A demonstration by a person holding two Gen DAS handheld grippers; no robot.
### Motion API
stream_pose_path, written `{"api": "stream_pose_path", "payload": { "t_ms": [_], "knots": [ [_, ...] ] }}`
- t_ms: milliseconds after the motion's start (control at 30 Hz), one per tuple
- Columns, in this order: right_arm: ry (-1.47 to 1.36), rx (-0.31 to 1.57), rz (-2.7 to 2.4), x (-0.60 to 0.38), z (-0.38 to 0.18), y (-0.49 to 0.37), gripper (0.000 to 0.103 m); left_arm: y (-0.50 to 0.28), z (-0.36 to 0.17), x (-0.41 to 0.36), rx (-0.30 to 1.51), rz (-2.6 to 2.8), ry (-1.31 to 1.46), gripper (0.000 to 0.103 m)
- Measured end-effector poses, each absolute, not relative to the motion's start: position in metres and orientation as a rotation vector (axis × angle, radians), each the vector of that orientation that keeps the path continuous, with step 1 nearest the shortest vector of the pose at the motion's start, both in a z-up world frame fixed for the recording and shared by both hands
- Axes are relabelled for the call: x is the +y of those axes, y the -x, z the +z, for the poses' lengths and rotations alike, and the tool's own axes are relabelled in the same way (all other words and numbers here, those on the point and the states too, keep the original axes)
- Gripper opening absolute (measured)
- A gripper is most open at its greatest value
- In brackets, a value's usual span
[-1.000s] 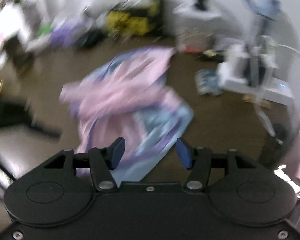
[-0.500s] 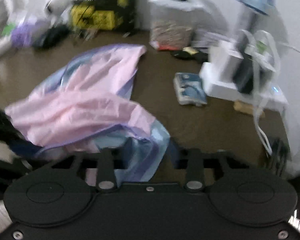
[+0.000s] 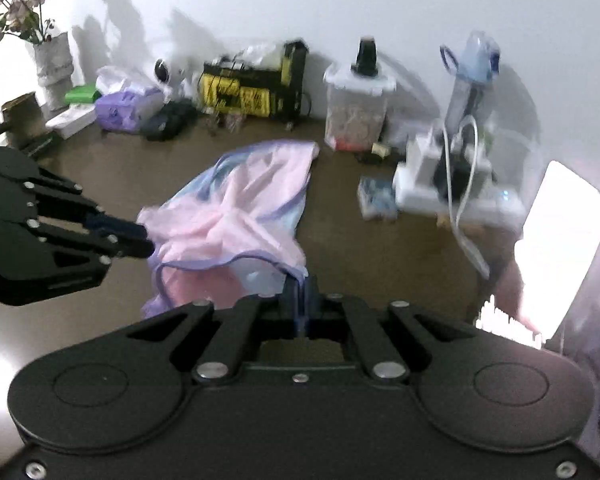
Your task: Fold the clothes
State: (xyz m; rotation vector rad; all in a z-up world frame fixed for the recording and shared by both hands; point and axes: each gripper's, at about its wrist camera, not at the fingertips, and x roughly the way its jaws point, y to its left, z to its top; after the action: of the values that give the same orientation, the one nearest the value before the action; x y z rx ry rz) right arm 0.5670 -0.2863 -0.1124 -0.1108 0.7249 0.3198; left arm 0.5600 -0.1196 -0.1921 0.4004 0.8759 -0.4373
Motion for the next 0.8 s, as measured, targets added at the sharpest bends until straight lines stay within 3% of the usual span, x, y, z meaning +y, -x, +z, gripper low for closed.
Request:
{"api": "stream_pose_path", "payload": {
  "t_ms": [67, 133, 167, 200, 267, 300, 333, 367, 567, 733, 800],
  "knots": [
    [0.101, 0.755, 0.315, -0.286, -0.115, -0.557, 0.003, -0.554, -0.196, -0.125, 0.876, -0.45, -0.42, 0.016],
    [0.099, 0.748, 0.318, -0.284, -0.11, -0.552, 0.003, -0.552, -0.201, -0.133, 0.852, -0.425, -0.455, 0.046],
    [0.102, 0.739, 0.321, -0.283, -0.106, -0.551, 0.003, -0.553, -0.203, -0.136, 0.838, -0.407, -0.464, 0.052],
    [0.111, 0.73, 0.323, -0.282, -0.103, -0.55, 0.003, -0.555, -0.205, -0.138, 0.83, -0.401, -0.468, 0.058],
    [0.133, 0.715, 0.327, -0.279, -0.098, -0.549, 0.003, -0.562, -0.208, -0.14, 0.828, -0.408, -0.464, 0.059],
    [0.146, 0.709, 0.328, -0.277, -0.096, -0.548, 0.003, -0.567, -0.21, -0.139, 0.848, -0.445, -0.438, 0.056],
    [0.149, 0.709, 0.33, -0.277, -0.095, -0.548, 0.003, -0.572, -0.212, -0.138, 0.868, -0.482, -0.413, 0.024],
    [0.153, 0.709, 0.332, -0.276, -0.094, -0.547, 0.003, -0.576, -0.212, -0.136, 0.891, -0.516, -0.388, 0.004],
    [0.251, 0.796, 0.238, -0.269, -0.112, -0.546, 0.005, -0.565, -0.187, -0.116, 0.841, -0.508, -0.401, 0.002],
    [0.485, 0.784, 0.287, -0.24, -0.141, -0.54, 0.045, -0.556, -0.162, -0.104, 0.789, -0.485, -0.385, 0.002],
    [0.539, 0.779, 0.311, -0.23, -0.15, -0.539, 0.051, -0.557, -0.16, -0.103, 0.793, -0.482, -0.388, 0.002]
  ]
}}
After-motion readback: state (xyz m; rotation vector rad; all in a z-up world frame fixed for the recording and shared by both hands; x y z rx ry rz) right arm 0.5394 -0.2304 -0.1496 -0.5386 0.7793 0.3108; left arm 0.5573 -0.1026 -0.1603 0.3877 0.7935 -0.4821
